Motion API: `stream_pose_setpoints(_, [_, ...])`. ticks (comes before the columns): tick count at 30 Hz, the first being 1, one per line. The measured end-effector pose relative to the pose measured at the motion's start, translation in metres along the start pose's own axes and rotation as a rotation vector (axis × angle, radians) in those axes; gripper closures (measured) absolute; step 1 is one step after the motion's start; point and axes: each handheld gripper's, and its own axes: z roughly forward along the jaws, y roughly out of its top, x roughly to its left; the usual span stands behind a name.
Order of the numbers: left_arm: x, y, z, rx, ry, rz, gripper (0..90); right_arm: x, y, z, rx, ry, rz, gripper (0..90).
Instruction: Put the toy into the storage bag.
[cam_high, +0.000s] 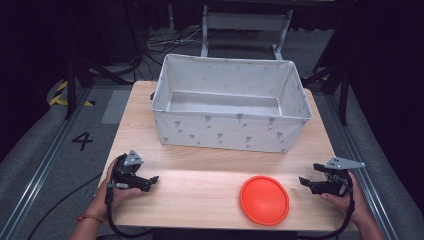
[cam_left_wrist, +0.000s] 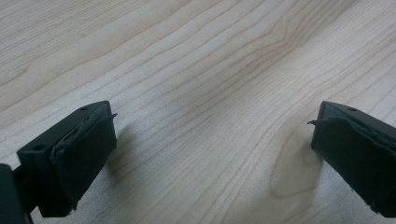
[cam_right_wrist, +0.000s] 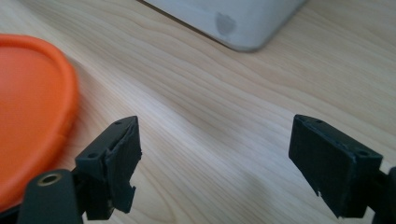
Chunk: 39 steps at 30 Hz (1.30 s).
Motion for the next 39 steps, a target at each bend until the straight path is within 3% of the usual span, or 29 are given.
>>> stream_pose_setpoints(6, [0.0,0.0,0.0,0.002,0.0,0.001,0.4,0.025,0.016,0.005,0.004,0.06,-0.069,17.3])
stream_pose_setpoints(12, [0.0,0.0,0.0,0.0,0.0,0.001,0.4,0.053,0.032,0.013,-0.004,0.153,-0.137,19.4])
stream_pose_setpoints(14, [0.0,0.0,0.0,0.0,0.0,0.001,0.4,0.061,0.036,0.02,0.028,0.176,-0.164,19.4])
stream_pose_setpoints(19, [0.0,0.0,0.0,0.0,0.0,0.0,0.4,0.073,0.041,0.037,0.071,0.217,-0.178,19.4])
stream_pose_setpoints(23, [0.0,0.0,0.0,0.0,0.0,0.001,0.4,0.086,0.042,0.052,0.105,0.217,-0.227,21.0])
stream_pose_setpoints(28, [0.0,0.0,0.0,0.0,-0.001,0.0,0.4,0.091,0.035,0.065,0.137,0.219,-0.232,15.8])
stream_pose_setpoints(32, [0.0,0.0,0.0,0.002,0.0,0.001,0.4,0.088,0.032,0.066,0.135,0.24,-0.195,16.5])
stream_pose_setpoints(35, [0.0,0.0,0.0,0.0,0.0,0.001,0.4,0.089,0.032,0.062,0.134,0.267,-0.209,29.1])
stream_pose_setpoints(39, [0.0,0.0,0.0,-0.001,0.0,0.002,0.4,0.09,0.033,0.06,0.147,0.26,-0.203,34.1])
